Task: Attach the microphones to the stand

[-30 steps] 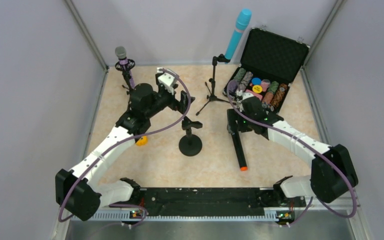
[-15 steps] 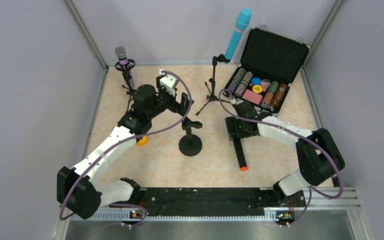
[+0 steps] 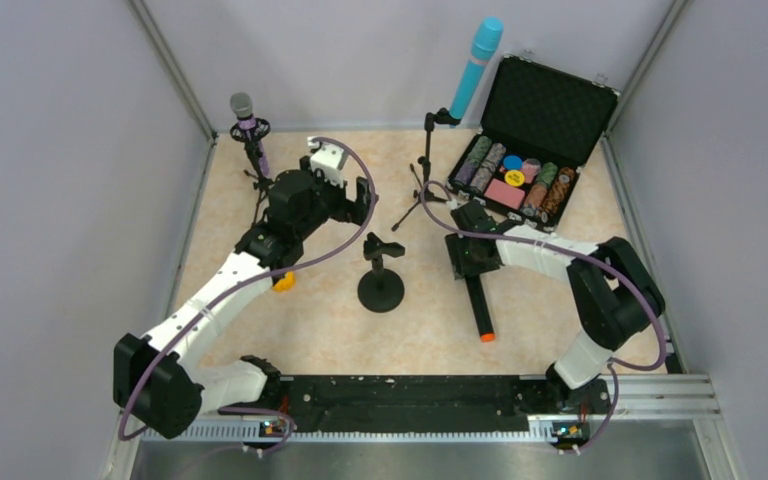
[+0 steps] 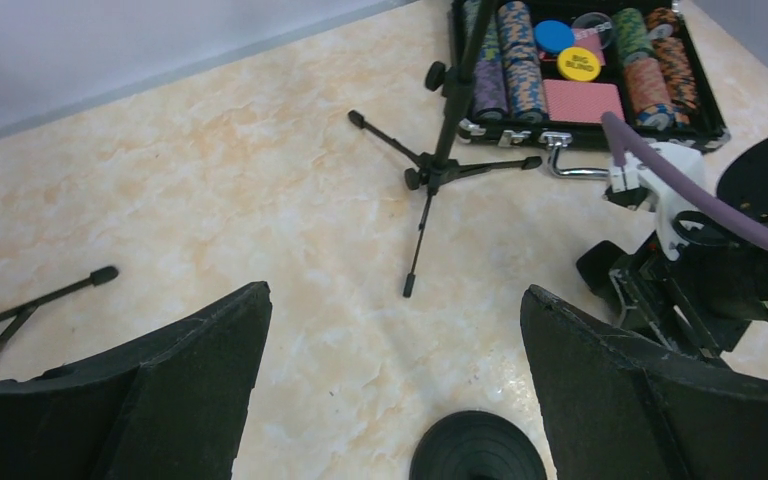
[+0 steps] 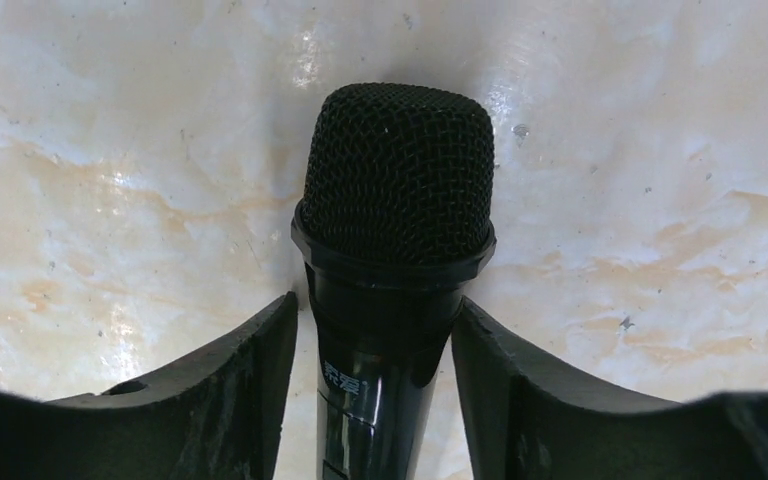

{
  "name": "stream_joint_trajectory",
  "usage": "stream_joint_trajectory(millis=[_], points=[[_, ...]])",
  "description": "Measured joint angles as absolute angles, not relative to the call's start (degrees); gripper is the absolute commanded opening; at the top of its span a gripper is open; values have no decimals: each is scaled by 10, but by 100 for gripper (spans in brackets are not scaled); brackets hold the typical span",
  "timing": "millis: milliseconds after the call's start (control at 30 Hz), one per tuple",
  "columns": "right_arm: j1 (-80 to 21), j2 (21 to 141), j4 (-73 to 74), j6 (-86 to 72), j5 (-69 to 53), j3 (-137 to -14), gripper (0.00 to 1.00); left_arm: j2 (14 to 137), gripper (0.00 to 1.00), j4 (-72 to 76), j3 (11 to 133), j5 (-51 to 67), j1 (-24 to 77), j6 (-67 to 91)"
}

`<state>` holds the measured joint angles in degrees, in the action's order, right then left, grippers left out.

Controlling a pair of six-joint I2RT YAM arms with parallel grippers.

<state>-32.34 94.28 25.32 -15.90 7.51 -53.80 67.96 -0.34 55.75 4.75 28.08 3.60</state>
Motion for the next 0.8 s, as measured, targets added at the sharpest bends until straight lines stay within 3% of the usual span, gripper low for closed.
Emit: stream_joint_trajectory(millis=[267, 633, 800], points=[[-324, 947, 248, -160, 83, -541, 0, 651, 99, -26, 536, 4, 281, 56], [-324, 941, 237, -150, 22, -541, 0, 631, 98, -28, 512, 37, 281, 67], [-325, 881, 226, -150, -9, -540, 0, 631, 96, -28, 512, 25, 281, 75]])
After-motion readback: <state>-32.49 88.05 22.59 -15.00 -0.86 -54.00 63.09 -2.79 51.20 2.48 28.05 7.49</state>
